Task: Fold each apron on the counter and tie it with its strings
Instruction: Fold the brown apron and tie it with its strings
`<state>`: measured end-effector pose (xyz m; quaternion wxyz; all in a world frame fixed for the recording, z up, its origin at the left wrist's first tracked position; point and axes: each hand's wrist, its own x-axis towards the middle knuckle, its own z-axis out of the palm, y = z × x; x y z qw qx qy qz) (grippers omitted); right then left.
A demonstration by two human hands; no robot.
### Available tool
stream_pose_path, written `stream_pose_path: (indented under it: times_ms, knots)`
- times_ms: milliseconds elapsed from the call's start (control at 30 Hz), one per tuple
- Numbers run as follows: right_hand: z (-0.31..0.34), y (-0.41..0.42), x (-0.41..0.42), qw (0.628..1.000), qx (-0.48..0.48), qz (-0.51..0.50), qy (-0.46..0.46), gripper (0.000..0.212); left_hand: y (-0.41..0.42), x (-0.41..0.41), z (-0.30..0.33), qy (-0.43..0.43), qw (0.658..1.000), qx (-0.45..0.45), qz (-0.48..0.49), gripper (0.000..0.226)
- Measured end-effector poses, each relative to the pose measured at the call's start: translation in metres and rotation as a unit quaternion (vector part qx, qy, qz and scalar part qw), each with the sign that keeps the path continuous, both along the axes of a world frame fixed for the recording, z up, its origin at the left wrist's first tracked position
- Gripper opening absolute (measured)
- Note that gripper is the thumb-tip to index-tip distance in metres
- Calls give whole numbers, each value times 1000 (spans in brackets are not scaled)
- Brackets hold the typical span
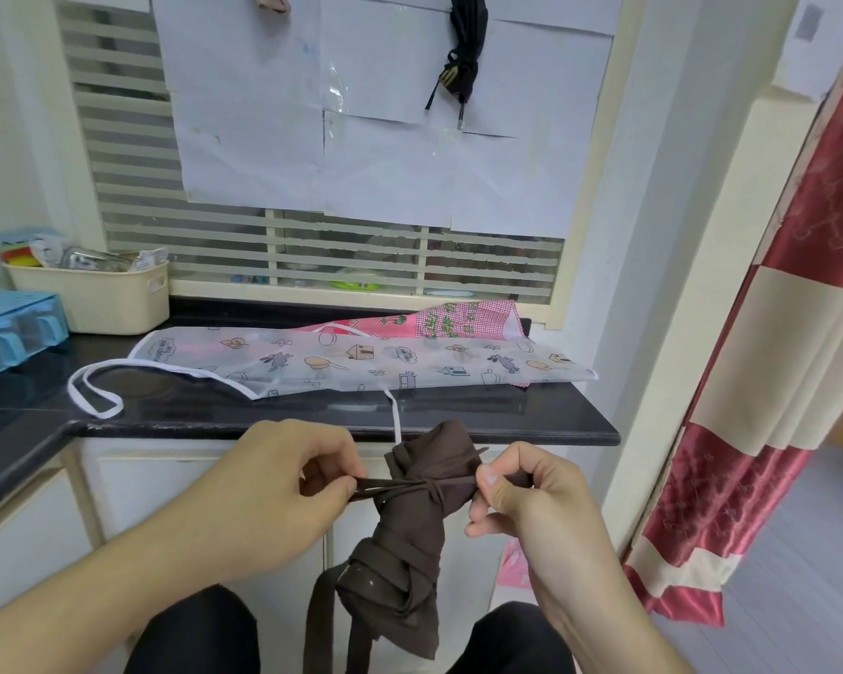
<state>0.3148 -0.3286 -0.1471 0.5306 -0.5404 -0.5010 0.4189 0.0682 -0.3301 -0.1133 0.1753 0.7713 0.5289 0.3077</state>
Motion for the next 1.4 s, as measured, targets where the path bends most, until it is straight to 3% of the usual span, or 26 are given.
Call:
stream_pose_path:
  times_ms: [367,500,767,833,1033,1167,1400]
  knots:
    - [-12,5,16,998,8,-49,29,22,6,-6,-12,18,1000,25,1,28]
    - [-15,7,15,998,6,-33,60,20,10,-9,-20,3,1000,-16,-11,26]
    - [-7,10,-3,994,57,18,94,22,8,-7,-14,-130,983,-114,-65,15]
    - [-6,10,-7,992,63,21,106,22,7,1,-14,-206,963,-155,-78,7]
    - [-2,8,-7,988,56,27,143,20,6,5,-24,-368,895,-232,-98,17]
    - [-4,7,-6,987,45,30,150,23,7,2,-26,-382,885,-247,-103,17]
    - [-5,6,-10,984,45,38,166,24,7,-1,-29,-352,904,-229,-79,20]
